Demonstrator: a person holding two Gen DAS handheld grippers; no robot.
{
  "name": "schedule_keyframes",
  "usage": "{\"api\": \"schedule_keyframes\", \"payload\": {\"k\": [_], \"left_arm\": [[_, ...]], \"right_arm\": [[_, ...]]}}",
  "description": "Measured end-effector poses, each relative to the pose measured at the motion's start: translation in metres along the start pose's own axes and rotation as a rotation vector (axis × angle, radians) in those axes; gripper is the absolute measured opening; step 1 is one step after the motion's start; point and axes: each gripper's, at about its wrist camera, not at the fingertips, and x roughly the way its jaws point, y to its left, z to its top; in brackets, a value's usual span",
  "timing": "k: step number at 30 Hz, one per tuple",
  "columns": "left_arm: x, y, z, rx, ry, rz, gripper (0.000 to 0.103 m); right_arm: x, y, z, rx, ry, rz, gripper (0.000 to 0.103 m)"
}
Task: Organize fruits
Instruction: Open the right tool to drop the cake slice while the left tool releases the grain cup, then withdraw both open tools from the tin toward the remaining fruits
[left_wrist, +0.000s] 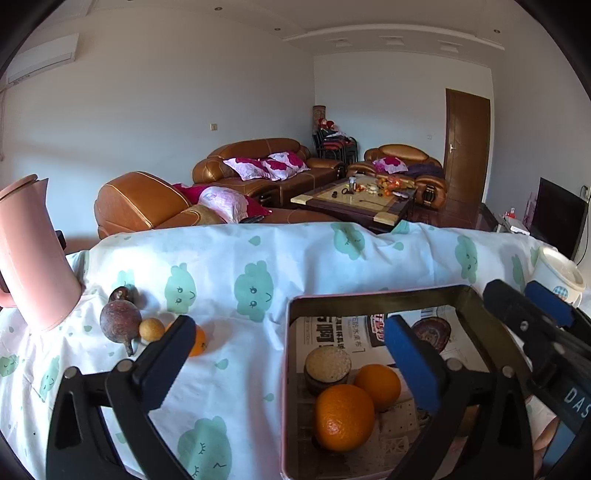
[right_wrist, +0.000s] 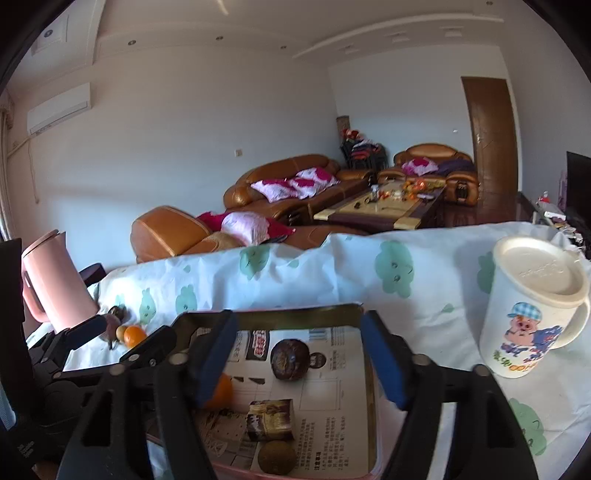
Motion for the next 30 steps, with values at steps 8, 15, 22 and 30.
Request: {"api": "schedule_keyframes", "payload": {"k": [8,15,22,30], "left_arm": [[-0.004,0.002,-0.003,0.025,-0.028,0.042,0.103],[-0.012,-0.001,-0.011,0.073,-0.075,0.101,0.103],[-0.022,0.004,-0.014,0.055,-0.076,0.106,0.103],[-0.022,0.019,-0.021,0.025,-0.006,0.083,0.103]], "right_arm": [[-0.023,0.004,0.004,-0.012,-0.15,-0.119,0.084],[-0.027,0.01,-0.003,-0.034,-0.171,-0.168,0.084],[-0.025,0.026,-0.01,-0.093,-0.143,-0.222,0.084],[-0.03,0.033,-0.014,-0.095,-0.136,-0.242,0.084]]}}
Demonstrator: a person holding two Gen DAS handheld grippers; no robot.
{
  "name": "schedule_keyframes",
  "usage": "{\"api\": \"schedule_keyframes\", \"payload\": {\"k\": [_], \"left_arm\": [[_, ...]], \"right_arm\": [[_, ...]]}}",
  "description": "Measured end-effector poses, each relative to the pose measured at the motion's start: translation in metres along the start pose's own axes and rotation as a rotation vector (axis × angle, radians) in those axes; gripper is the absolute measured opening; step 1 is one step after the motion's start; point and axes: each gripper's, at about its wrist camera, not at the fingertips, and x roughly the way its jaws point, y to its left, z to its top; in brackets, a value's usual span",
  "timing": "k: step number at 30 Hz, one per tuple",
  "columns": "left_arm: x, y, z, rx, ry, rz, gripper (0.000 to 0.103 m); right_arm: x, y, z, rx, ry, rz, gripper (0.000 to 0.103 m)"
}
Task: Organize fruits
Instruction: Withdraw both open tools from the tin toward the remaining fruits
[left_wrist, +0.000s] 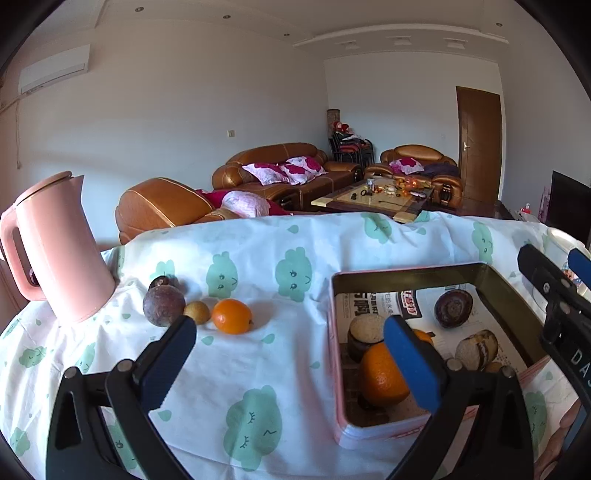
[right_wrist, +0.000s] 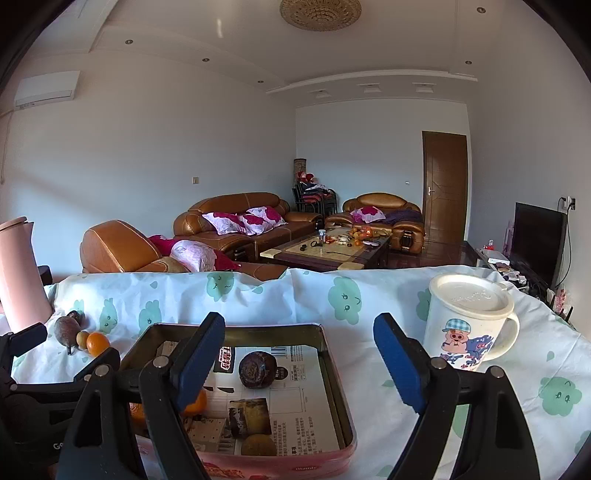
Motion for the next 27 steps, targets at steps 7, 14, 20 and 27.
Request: {"api": "schedule_keyframes", "payload": {"k": [7,14,20,27], "left_arm": [[0.009,0.025,-0.002,0.077,0.023,0.076,0.103],[0.026,0.09,0.002,0.036,0.048,0.181,0.103],[0.045,0.155,0.003,-0.06,0.098,0.254,0.103],[0.062,0.208,-0.002,-0.151,0.145,0.34,0.103]], "right_arm": [[-0.006,0.019,-0.004,0.016,0.048,0.037,0.084],[-0.006,0.067,-0.007,0.017,0.08,0.146,0.084],[-0.001,0.126,-0.006,-0.048,0.094,0.227,0.084],[0.033,0.19,-0.006,-0.135,0.207,0.289,0.083]]}}
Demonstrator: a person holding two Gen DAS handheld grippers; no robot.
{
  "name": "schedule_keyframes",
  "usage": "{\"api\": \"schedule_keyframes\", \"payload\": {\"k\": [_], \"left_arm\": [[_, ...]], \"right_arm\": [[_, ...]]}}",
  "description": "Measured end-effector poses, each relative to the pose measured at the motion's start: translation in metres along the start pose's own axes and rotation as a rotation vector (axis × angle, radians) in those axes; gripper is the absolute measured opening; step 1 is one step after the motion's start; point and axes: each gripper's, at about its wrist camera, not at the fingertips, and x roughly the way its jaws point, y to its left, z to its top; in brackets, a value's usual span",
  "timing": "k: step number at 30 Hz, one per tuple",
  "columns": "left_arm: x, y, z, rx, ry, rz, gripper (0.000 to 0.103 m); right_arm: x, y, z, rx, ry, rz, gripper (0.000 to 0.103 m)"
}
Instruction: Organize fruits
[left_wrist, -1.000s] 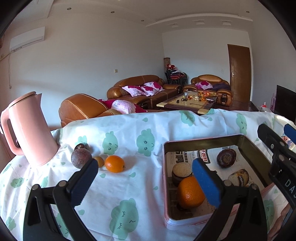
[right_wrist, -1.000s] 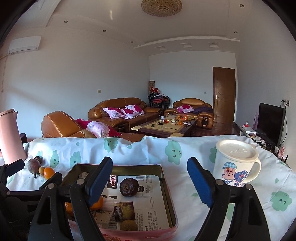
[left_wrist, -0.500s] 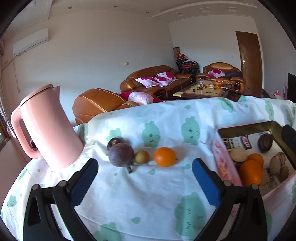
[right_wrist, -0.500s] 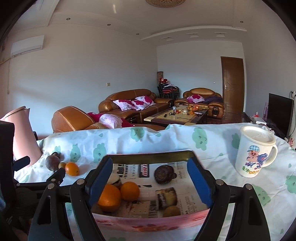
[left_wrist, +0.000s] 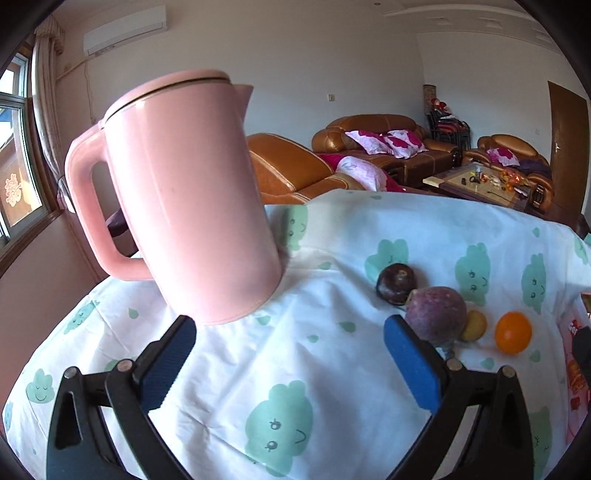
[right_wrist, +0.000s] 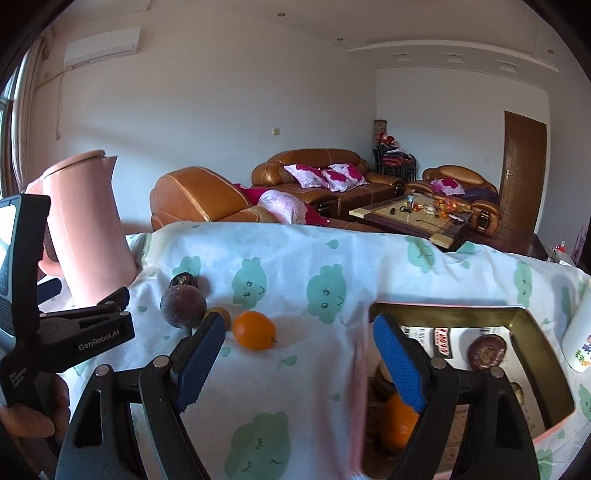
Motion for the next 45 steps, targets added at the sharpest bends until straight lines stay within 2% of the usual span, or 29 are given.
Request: {"api": "schedule_keyframes", "payload": {"k": [3,8,12,14,16,19,23,26,29,33,36,37,40,43,45], "left_arm": [[0.009,0.008,0.001,-0.033,0.042,-0.007,0.103],[0.016,0.014,0.001,-0.05,0.06,0.001,0.103],[0.019,0.015,0.002,-0.051,0.062,-0.009,0.103],[0.021,0.014,0.002,-0.045,0.061,-0.019,0.103],[0.021,0.014,0.003,-0.041,0.068,-0.042,0.103],[0.022,0.012,0.004,-0.053,0.078,-0.102,0.103],[0.019,0.009,0.007,-0.083,0.081,-0.188,0.103],[0.019,-0.004,0.012,-0.068,0.088,-0.233,0.103],[0.019,-0.023,0.021,-0.032,0.078,-0.258,0.103],[0.036,-0.05,0.03,-0.002,0.114,-0.265,0.102],[0.052,-0.062,0.032,0.011,0.15,-0.242,0.093],[0.055,-0.063,0.033,-0.001,0.154,-0.255,0.091],[0.058,-0.063,0.033,-0.022,0.142,-0.275,0.081],[0.058,-0.069,0.03,0.012,0.103,-0.277,0.08],[0.061,-0.077,0.032,0.038,0.119,-0.3,0.079]], "right_arm": [[0.03,0.014,0.006,-0.021,0.101,0.019,0.065],[0.08,0.025,0.007,-0.029,0.289,0.045,0.062],[0.104,0.02,0.004,0.012,0.385,0.047,0.062],[0.104,0.018,0.005,0.017,0.381,0.057,0.056],[0.104,0.018,0.004,0.012,0.376,0.068,0.042],[0.099,0.018,0.003,0.016,0.355,0.071,0.042],[0.076,0.012,0.006,0.057,0.239,0.054,0.042],[0.059,0.008,0.009,0.094,0.157,0.044,0.042],[0.053,0.005,0.011,0.115,0.118,0.046,0.042],[0.055,0.001,0.011,0.14,0.112,0.056,0.042],[0.059,-0.003,0.01,0.159,0.121,0.062,0.042],[0.059,-0.003,0.01,0.162,0.124,0.064,0.042],[0.059,-0.004,0.009,0.163,0.136,0.073,0.042],[0.06,-0.003,0.007,0.156,0.146,0.08,0.042],[0.061,-0.003,0.007,0.15,0.151,0.082,0.042]]}}
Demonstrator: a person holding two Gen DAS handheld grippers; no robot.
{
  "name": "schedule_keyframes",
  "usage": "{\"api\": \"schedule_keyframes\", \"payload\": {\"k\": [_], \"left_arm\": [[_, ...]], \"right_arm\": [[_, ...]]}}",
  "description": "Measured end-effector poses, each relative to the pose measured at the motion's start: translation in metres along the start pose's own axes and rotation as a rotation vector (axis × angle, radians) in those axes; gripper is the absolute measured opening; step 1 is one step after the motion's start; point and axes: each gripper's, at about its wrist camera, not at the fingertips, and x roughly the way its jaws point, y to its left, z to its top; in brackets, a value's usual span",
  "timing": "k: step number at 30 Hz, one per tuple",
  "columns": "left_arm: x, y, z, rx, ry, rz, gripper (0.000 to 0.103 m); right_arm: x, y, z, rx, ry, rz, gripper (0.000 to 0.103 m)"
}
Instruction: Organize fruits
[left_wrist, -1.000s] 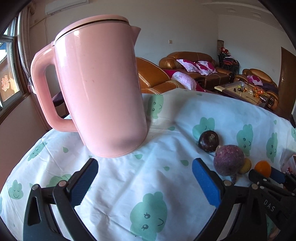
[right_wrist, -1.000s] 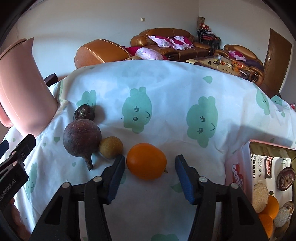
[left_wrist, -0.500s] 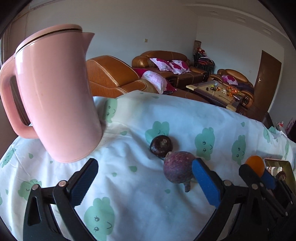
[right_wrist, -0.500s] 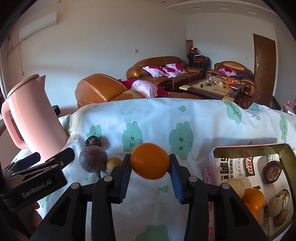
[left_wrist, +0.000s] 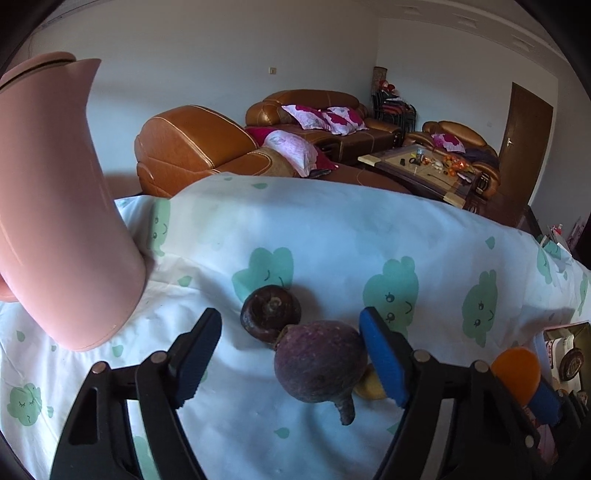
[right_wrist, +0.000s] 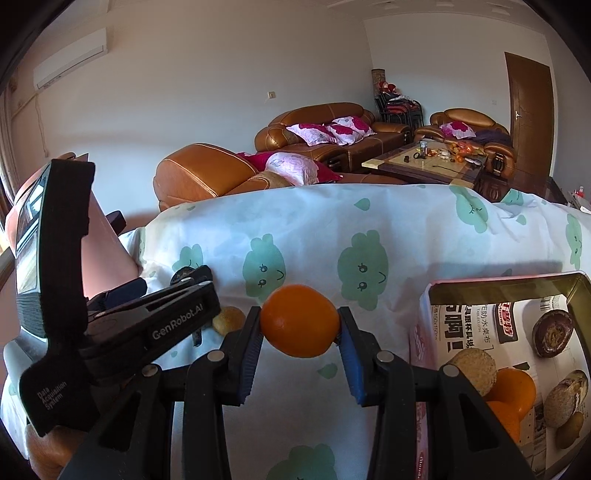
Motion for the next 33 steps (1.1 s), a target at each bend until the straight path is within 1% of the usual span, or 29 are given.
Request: {"api": "schedule_keyframes", "payload": {"k": [1,4,5,6,7,8,9,11,14,15,16,17,19,21,22,23,24,25,26,28,29,30,31,32,33], "left_arm": [[0.003,0.0,0.001,-0.005,0.011,-0.011,0.08],[0.014,0.004,0.001,-0.042,0.072,-0.08,0.08],[0.014,0.006,0.0,-0.052,0.078,-0.093,0.08],[0.012,0.006,-0.001,-0.057,0.071,-0.1,0.075],[0.008,0.007,-0.002,-0.062,0.052,-0.107,0.066],[0.003,0.007,-0.002,-0.063,0.027,-0.111,0.06],[-0.002,0.007,-0.003,-0.06,0.002,-0.116,0.049],[-0.007,0.007,-0.005,-0.057,-0.015,-0.095,0.046],[-0.015,0.011,-0.01,-0.08,-0.028,-0.103,0.044],[-0.017,0.014,-0.012,-0.089,-0.034,-0.111,0.042],[-0.02,0.016,-0.013,-0.093,-0.044,-0.118,0.036],[-0.023,0.018,-0.014,-0.09,-0.053,-0.116,0.034],[-0.029,0.019,-0.014,-0.063,-0.069,-0.112,0.023],[-0.032,0.016,-0.015,-0.017,-0.065,-0.121,0.024],[-0.033,0.015,-0.016,0.004,-0.061,-0.133,0.028],[-0.033,0.011,-0.014,0.02,-0.055,-0.126,0.034],[-0.03,0.009,-0.014,0.024,-0.03,-0.115,0.062],[-0.026,0.011,-0.015,0.007,-0.007,-0.101,0.082],[-0.023,0.013,-0.016,-0.014,0.007,-0.092,0.086],[-0.013,0.017,-0.019,-0.03,0.062,-0.106,0.088],[-0.007,0.018,-0.02,-0.042,0.085,-0.089,0.088],[-0.001,0.021,-0.021,-0.061,0.105,-0.073,0.084],[0.003,0.026,-0.021,-0.086,0.127,-0.082,0.072],[0.005,0.03,-0.021,-0.109,0.13,-0.099,0.071],[0.003,0.033,-0.021,-0.126,0.116,-0.109,0.062]], "right_arm": [[0.0,-0.001,-0.001,-0.002,0.0,-0.001,0.042],[0.0,-0.002,-0.001,0.001,0.002,-0.001,0.042],[0.001,-0.002,-0.001,0.0,0.003,-0.001,0.042],[0.001,-0.002,-0.001,0.0,0.003,-0.001,0.042],[0.001,-0.001,-0.001,0.001,0.003,-0.001,0.042],[0.001,-0.002,-0.001,0.003,0.004,-0.002,0.042],[0.001,-0.002,-0.001,0.005,0.005,-0.001,0.042],[0.001,-0.003,-0.001,0.009,0.004,-0.005,0.042],[-0.001,-0.003,-0.002,0.012,-0.008,-0.009,0.042],[-0.002,-0.003,-0.002,0.009,-0.012,-0.011,0.042],[-0.002,-0.002,-0.002,0.006,-0.016,-0.013,0.042],[-0.003,-0.002,-0.002,0.003,-0.02,-0.015,0.042],[-0.005,-0.001,-0.002,-0.003,-0.029,-0.016,0.042],[-0.007,0.0,-0.002,-0.006,-0.033,-0.017,0.042],[-0.006,0.0,-0.002,-0.007,-0.034,-0.017,0.042],[-0.006,0.0,-0.002,-0.007,-0.033,-0.016,0.042],[-0.006,0.0,-0.002,-0.007,-0.033,-0.015,0.042],[-0.007,-0.001,-0.003,-0.007,-0.033,-0.015,0.042],[-0.007,-0.001,-0.003,-0.004,-0.034,-0.017,0.042],[-0.005,-0.003,-0.002,0.007,-0.027,-0.009,0.042],[-0.004,-0.004,-0.002,0.009,-0.022,-0.008,0.042],[-0.004,-0.004,-0.002,0.012,-0.019,-0.006,0.042],[-0.004,-0.005,-0.002,0.013,-0.018,-0.005,0.042],[-0.004,-0.005,-0.001,0.014,-0.017,-0.004,0.042],[-0.003,-0.005,-0.001,0.013,-0.016,-0.004,0.042]]}}
